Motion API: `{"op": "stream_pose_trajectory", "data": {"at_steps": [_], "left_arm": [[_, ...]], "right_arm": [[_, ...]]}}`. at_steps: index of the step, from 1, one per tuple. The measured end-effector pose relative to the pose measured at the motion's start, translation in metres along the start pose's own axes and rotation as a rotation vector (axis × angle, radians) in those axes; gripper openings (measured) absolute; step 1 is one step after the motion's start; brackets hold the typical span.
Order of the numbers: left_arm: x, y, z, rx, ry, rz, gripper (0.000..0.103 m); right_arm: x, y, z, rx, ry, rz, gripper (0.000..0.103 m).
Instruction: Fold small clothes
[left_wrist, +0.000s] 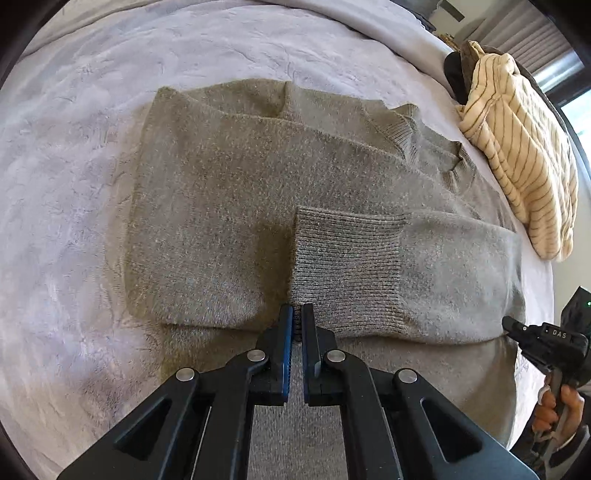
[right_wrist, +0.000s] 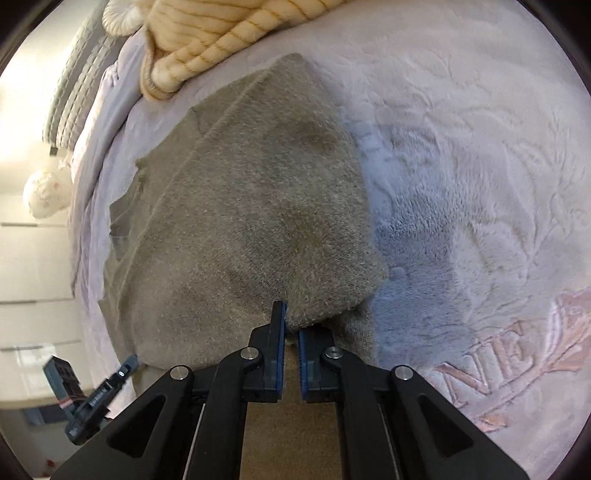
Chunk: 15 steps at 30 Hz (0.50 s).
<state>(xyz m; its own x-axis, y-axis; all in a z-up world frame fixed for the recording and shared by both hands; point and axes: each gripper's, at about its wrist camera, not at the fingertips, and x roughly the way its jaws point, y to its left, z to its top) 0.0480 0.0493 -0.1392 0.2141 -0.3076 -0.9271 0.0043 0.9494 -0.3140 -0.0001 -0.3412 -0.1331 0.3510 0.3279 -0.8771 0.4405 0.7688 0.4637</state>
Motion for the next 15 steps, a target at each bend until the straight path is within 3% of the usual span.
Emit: {"op": "stream_pose_trajectory", "data": {"at_steps": [3,10,12,15], "left_arm": [[-0.01,-0.003,-0.002,0.041,-0.01,0.082,0.005],[-0.034,0.011,-0.014,0.014,0.006,0.13,0.005],[-0.042,0.014,-0.02,0.007,0.012,0.142,0.005],[-0.048,0.011,-0.027,0.009,0.029,0.156,0.005]], "right_arm": [[-0.01,0.009,-0.003,-0.04,0.0,-0.038,0.009],[-0.028,0.008,-0.017,-0.015,0.001,-0.063,0.011],[-0.032,0.005,-0.023,-0.004,0.005,-0.063,0.015],[-0.039,0.005,-0.034,-0.002,0.009,-0.065,0.034]]}}
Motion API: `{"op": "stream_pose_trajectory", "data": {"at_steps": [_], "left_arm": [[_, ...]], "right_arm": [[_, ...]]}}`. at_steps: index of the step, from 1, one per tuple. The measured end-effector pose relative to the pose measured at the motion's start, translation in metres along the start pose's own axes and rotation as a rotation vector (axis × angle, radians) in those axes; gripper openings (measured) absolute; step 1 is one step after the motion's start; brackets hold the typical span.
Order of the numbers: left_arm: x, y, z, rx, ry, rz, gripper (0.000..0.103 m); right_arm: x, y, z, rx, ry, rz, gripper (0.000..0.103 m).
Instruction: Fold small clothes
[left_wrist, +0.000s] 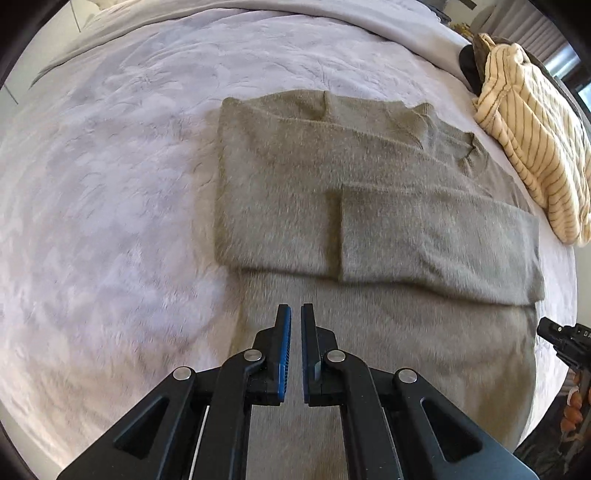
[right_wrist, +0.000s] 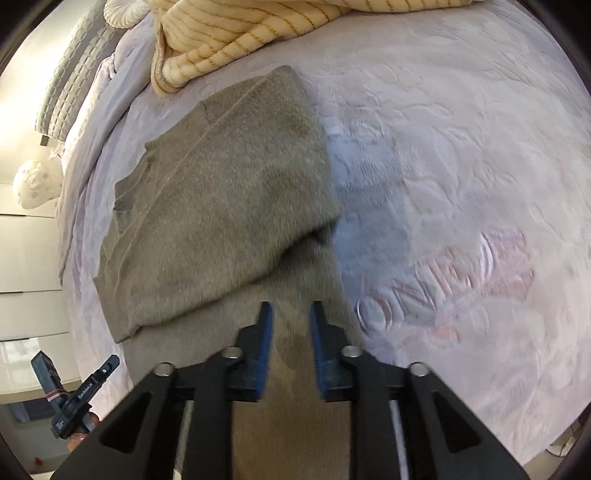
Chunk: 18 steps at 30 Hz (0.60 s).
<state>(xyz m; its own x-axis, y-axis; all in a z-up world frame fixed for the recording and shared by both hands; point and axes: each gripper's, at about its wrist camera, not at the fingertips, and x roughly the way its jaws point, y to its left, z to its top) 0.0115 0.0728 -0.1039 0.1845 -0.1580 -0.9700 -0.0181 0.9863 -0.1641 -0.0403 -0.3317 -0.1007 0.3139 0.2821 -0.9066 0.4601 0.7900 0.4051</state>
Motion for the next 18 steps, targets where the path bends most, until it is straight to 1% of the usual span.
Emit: {"op": "stream_pose_trajectory", "data": {"at_steps": [1,6,8,10,11,12,13,14,15,16,18], "left_arm": [[-0.002,-0.001,-0.003,0.001,0.006,0.009,0.005],[-0.012,-0.008,-0.02,0.026,0.023,0.029,0.005],[-0.016,-0.012,-0.027,0.044,0.027,0.04,0.005],[-0.018,-0.015,-0.031,0.054,0.029,0.047,0.006],[-0.02,-0.016,-0.035,0.057,0.031,0.055,0.012],[-0.021,-0.016,-0.037,0.055,0.031,0.057,0.051],[-0.023,-0.016,-0.04,0.045,0.025,0.063,0.097],[-0.029,-0.014,-0.043,0.034,-0.004,0.074,0.103],[-0.034,-0.014,-0.045,0.034,-0.024,0.075,0.103],[-0.035,-0.014,-0.047,0.039,-0.022,0.076,0.103],[-0.038,-0.012,-0.051,0.037,-0.017,0.086,0.103]], "right_arm": [[-0.002,0.001,-0.003,-0.004,-0.001,-0.001,0.038],[-0.01,0.014,-0.02,-0.047,0.002,-0.008,0.04],[-0.012,0.019,-0.024,-0.059,0.003,-0.009,0.049],[-0.014,0.023,-0.029,-0.072,0.004,-0.004,0.05],[-0.015,0.025,-0.031,-0.078,0.005,-0.005,0.05],[-0.016,0.027,-0.033,-0.086,0.006,-0.006,0.05],[-0.017,0.028,-0.035,-0.091,0.006,-0.006,0.052],[-0.018,0.029,-0.037,-0.096,0.008,-0.006,0.055],[-0.02,0.03,-0.039,-0.102,0.008,-0.006,0.057],[-0.021,0.031,-0.041,-0.106,0.008,-0.005,0.06],[-0.023,0.032,-0.045,-0.118,0.006,0.004,0.063]]}}
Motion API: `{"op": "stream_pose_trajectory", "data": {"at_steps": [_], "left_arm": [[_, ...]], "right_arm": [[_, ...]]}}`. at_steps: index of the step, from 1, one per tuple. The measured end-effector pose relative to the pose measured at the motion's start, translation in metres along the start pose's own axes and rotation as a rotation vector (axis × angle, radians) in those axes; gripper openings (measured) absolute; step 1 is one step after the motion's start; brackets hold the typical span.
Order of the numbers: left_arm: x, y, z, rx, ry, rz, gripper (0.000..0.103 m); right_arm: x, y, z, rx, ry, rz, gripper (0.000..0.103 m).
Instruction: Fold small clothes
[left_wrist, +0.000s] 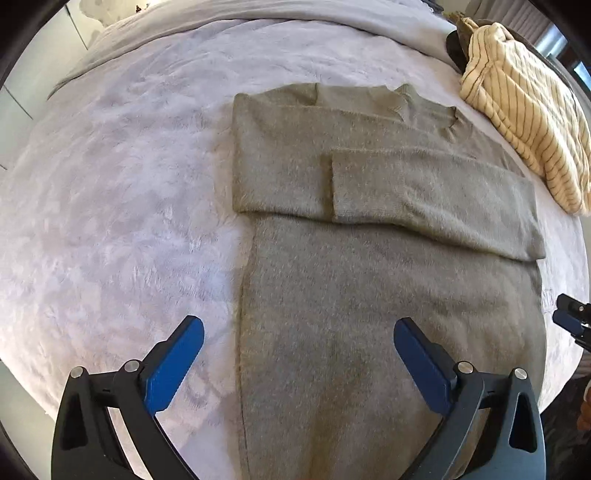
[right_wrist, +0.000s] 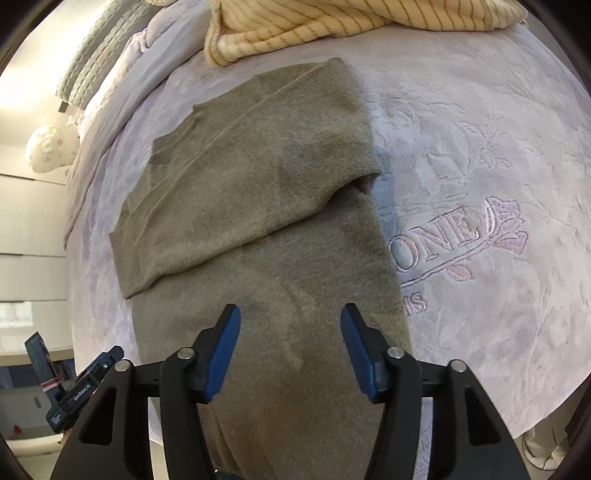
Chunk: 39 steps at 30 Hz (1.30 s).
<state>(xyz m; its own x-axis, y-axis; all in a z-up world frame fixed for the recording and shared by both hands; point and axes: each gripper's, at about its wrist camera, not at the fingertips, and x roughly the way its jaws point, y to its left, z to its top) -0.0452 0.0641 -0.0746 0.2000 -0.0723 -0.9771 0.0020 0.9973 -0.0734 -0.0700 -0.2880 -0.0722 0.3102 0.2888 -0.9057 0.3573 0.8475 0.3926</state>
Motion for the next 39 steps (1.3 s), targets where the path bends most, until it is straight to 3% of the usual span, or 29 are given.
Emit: {"op": "stream_pose_trajectory", "data": {"at_steps": [4,9,11,13,24,26,31,39], "left_arm": [[-0.001,0.003,-0.007,-0.007,0.011,0.004,0.103],[-0.002,0.005,-0.013,-0.007,0.014,0.01,0.103],[-0.002,0.006,-0.016,-0.006,0.018,0.013,0.103],[-0.001,0.007,-0.018,-0.004,0.022,0.015,0.103],[0.008,0.014,-0.03,-0.006,0.07,0.027,0.103],[0.012,0.015,-0.034,0.003,0.098,-0.007,0.103],[0.018,0.014,-0.046,0.054,0.134,-0.044,0.103],[0.032,0.031,-0.086,0.121,0.225,-0.09,0.103]], "right_arm": [[-0.007,0.005,-0.009,-0.033,-0.019,0.019,0.081],[-0.017,0.009,-0.017,-0.066,-0.05,0.058,0.083],[-0.019,0.01,-0.02,-0.078,-0.052,0.079,0.097],[-0.021,0.012,-0.024,-0.094,-0.047,0.097,0.103],[-0.022,0.003,-0.04,-0.099,-0.015,0.094,0.103],[-0.02,-0.001,-0.043,-0.096,-0.005,0.083,0.103],[-0.006,-0.017,-0.05,-0.068,0.11,0.021,0.103],[-0.003,-0.061,-0.08,-0.029,0.251,0.071,0.102]]}}
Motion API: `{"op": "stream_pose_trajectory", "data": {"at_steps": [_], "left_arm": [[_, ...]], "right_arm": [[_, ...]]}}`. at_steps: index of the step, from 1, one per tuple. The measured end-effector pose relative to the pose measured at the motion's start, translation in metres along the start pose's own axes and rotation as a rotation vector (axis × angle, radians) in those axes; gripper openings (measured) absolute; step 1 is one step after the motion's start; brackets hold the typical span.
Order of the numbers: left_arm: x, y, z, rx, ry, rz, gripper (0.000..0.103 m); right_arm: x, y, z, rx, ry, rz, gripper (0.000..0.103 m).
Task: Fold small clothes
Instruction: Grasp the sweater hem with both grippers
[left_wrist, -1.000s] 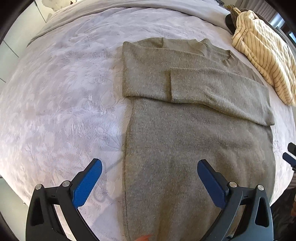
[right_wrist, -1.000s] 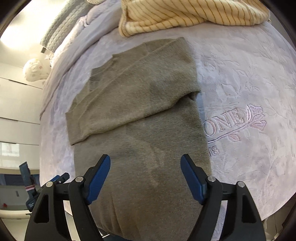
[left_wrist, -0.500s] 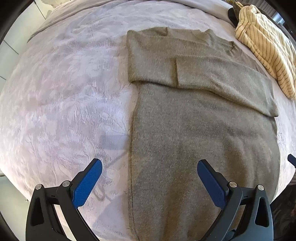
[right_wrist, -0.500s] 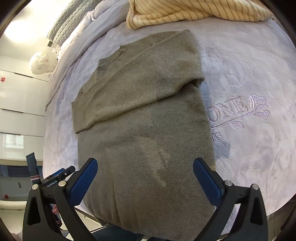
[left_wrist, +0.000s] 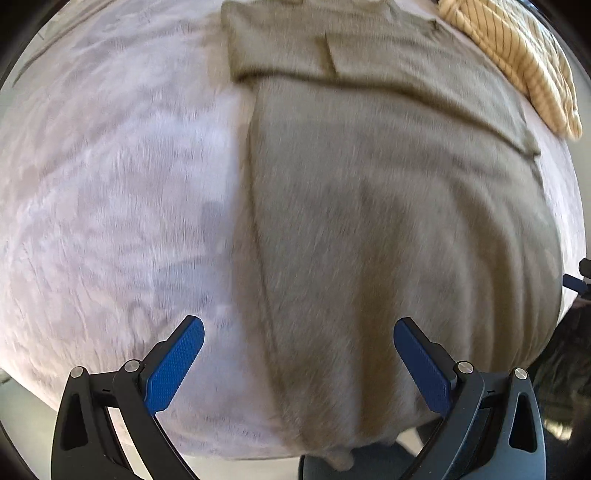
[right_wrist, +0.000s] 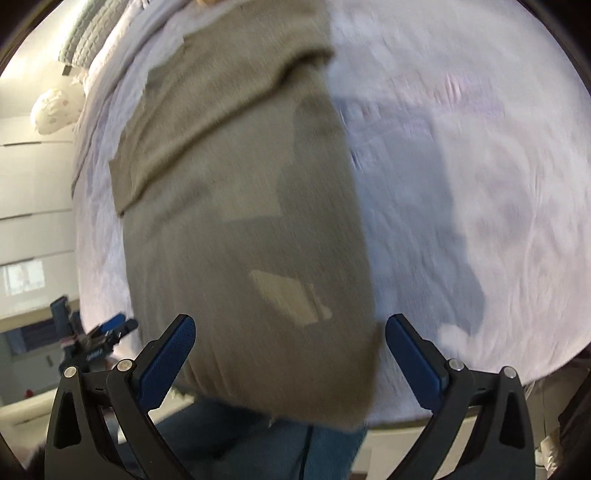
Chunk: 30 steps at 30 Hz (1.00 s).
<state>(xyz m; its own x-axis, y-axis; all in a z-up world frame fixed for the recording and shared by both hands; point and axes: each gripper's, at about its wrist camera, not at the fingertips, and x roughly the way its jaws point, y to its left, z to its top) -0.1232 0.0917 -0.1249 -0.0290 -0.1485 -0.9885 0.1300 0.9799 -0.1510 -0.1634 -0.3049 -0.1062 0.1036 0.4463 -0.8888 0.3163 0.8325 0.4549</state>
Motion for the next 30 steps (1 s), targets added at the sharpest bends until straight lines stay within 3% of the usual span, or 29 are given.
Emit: {"op": "stream_pose_trajectory", "data": {"at_steps": [2,6,9,16,18,19,20,21,22,26,30], "left_arm": [[0.004,0.003,-0.01,0.005,0.028,-0.048,0.103],[0.015,0.0,-0.03,0.01,0.111,-0.22,0.103],[0.021,-0.012,-0.044,0.046,0.146,-0.286,0.103],[0.032,-0.036,-0.05,0.057,0.183,-0.271,0.103],[0.033,-0.042,-0.049,0.066,0.188,-0.274,0.1],[0.033,-0.045,-0.048,0.072,0.185,-0.273,0.081],[0.037,-0.053,-0.046,0.074,0.186,-0.264,0.054],[0.038,-0.057,-0.048,0.074,0.19,-0.257,0.041],[0.038,-0.057,-0.049,0.067,0.193,-0.276,0.022],[0.025,-0.051,-0.049,0.046,0.175,-0.365,0.02],[-0.001,-0.045,-0.037,-0.003,0.126,-0.482,0.02]], "right_arm": [[0.003,-0.008,-0.013,-0.006,0.047,0.025,0.101],[0.017,-0.021,-0.042,-0.042,0.172,0.069,0.099],[0.032,-0.025,-0.057,-0.066,0.231,0.06,0.099],[0.064,-0.026,-0.061,0.005,0.225,0.086,0.099],[0.067,-0.025,-0.062,0.012,0.236,0.072,0.079],[0.067,-0.024,-0.062,0.004,0.243,0.049,0.049],[0.067,-0.023,-0.064,-0.008,0.254,0.038,0.028],[0.066,-0.02,-0.065,-0.021,0.257,0.07,0.018],[0.063,-0.018,-0.066,-0.03,0.251,0.095,0.014],[0.041,0.001,-0.063,-0.066,0.219,0.217,0.014],[0.007,0.017,-0.042,-0.037,0.119,0.395,0.014]]}}
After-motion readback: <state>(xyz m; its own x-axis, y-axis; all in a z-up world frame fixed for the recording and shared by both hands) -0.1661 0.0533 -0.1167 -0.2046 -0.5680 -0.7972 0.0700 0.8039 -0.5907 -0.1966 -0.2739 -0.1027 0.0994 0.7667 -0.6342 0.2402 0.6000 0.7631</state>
